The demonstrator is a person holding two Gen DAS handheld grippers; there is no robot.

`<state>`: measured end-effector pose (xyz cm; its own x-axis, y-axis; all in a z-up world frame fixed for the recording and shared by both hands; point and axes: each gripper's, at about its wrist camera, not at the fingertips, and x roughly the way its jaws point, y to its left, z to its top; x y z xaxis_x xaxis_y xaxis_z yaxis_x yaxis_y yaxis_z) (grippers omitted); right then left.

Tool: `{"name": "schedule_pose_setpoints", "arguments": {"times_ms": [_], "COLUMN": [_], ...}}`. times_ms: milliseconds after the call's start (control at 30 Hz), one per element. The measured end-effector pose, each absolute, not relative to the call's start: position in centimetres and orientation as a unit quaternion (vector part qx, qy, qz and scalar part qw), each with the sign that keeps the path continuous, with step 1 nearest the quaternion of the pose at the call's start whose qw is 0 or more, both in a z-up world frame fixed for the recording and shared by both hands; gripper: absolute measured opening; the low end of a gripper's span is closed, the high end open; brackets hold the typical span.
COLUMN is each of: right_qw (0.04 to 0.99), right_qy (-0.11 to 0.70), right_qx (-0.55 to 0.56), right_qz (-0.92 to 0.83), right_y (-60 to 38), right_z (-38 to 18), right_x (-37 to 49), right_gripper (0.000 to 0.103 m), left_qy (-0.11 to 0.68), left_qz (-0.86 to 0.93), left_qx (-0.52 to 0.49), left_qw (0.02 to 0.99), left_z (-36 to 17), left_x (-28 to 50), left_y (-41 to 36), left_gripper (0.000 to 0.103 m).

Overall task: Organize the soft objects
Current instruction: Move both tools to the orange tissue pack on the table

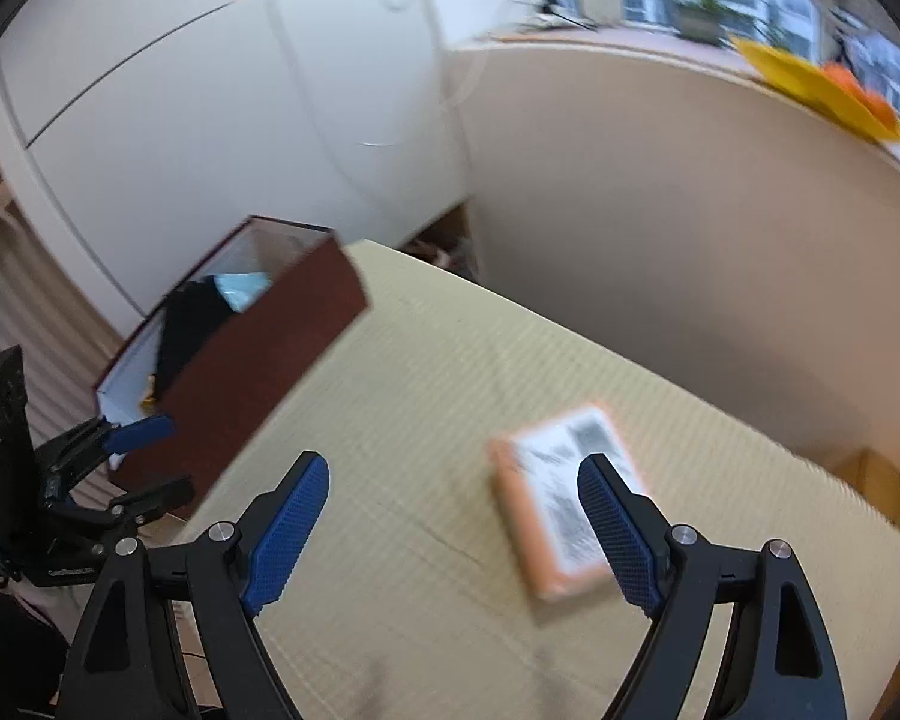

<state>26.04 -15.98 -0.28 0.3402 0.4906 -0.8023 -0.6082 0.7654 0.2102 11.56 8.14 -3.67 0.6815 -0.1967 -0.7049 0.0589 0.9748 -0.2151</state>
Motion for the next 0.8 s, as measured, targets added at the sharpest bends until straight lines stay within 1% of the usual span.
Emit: {"name": "schedule_pose_setpoints", "arguments": {"times_ms": [333, 800], "right_qw": [0.79, 0.756], "right_qy": [0.514, 0.558], "right_qx": [-0.001, 0.013], "right_qz": [0.335, 0.343], "right_y": [-20.9, -20.4], "right_z": [-4.5, -10.0], "right_x": [30.0, 33.8], "right_gripper": [0.082, 0.082], "left_qy": [0.416, 0.471], "left_qz": [-0.111, -0.137], "left_qx": [-0.137, -0.181], "left_qw": [0.892, 0.852], "left_z": [-6.0, -9.5], "left_x": [13.9, 19.4], "left_y": [1.6, -2.8], "left_gripper": [0.07, 0.07]}}
